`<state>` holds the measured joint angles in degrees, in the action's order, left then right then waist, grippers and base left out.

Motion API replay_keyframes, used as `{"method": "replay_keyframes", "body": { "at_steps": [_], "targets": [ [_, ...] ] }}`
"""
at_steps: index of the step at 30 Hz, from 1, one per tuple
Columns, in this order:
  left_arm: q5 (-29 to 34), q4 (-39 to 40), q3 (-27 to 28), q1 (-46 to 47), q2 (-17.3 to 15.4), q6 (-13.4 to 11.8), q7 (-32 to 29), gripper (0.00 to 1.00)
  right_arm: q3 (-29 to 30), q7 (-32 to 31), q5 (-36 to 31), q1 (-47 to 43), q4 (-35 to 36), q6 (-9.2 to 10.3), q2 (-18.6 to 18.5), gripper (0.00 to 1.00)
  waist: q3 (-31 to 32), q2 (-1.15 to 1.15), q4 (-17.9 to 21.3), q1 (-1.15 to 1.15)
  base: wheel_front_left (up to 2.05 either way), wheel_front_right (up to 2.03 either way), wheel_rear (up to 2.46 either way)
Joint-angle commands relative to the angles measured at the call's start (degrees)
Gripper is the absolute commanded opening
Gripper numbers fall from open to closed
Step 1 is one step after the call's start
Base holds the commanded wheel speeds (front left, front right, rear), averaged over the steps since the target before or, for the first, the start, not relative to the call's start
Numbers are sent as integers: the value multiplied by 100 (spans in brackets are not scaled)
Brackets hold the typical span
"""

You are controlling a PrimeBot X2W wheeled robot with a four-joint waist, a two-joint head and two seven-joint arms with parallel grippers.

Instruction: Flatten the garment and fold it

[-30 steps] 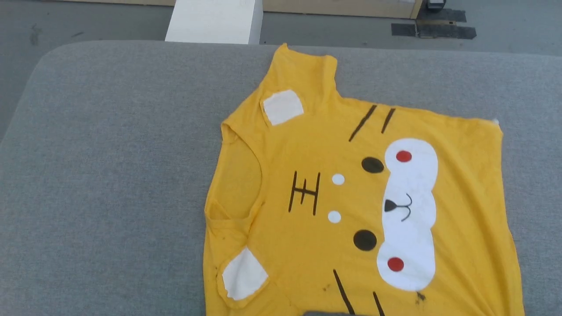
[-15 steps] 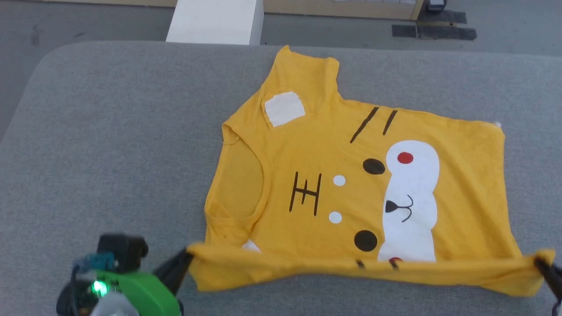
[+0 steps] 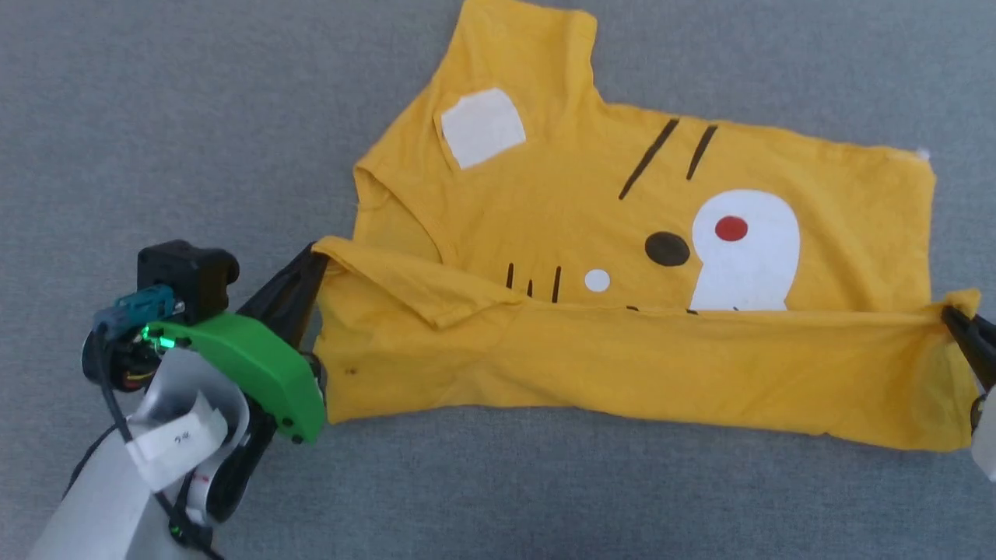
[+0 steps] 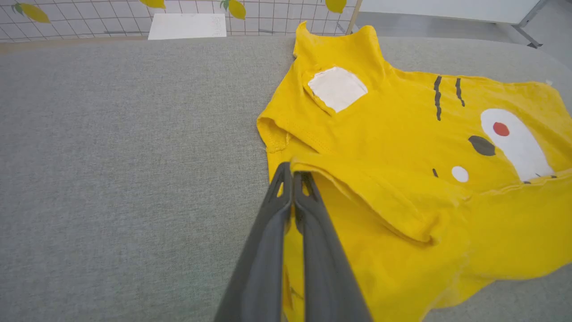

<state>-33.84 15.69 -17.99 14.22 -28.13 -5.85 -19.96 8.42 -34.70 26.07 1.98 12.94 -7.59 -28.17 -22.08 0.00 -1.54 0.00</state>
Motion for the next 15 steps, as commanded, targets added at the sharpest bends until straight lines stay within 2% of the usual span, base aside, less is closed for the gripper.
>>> {"method": "replay_keyframes", "body": {
  "at_steps": [1, 9, 10, 11, 12, 13, 14, 15],
  "targets": [
    [46, -182, -11, 173, 87, 41, 123, 0, -76, 71, -40, 189, -118, 10, -15, 0, -459, 0, 97, 0, 0, 0, 0],
    [141, -1295, -207, 678, 414, 191, 474, 0, -488, 230, 53, 685, -846, 10, -57, 0, -752, 0, 57, 0, 0, 0, 0],
    [146, -1391, -222, 718, 442, 196, 494, 0, -526, 237, 69, 717, -908, 10, -72, 53, -759, 0, 52, 0, 0, 0, 0],
    [152, -1491, -233, 766, 475, 201, 528, 31, -577, 235, 88, 752, -978, 10, -100, 100, -761, 0, 50, 0, 0, 0, 0],
    [141, -1561, -235, 794, 507, 204, 557, 48, -601, 251, 105, 778, -1024, 10, -115, 100, -751, 0, 48, 0, 0, 0, 0],
    [106, -1638, -227, 814, 557, 206, 599, 83, -614, 293, 129, 805, -1069, 10, -123, 100, -716, 0, 41, 0, 0, 0, 0],
    [76, -1688, -215, 820, 589, 205, 628, 100, -623, 314, 144, 814, -1097, 10, -138, 100, -684, 0, 38, 0, 0, 0, 0],
    [52, -1748, -201, 817, 609, 205, 664, 100, -641, 321, 163, 808, -1126, 10, -164, 100, -620, 0, 33, 0, 0, 0, 0]
  ]
}}
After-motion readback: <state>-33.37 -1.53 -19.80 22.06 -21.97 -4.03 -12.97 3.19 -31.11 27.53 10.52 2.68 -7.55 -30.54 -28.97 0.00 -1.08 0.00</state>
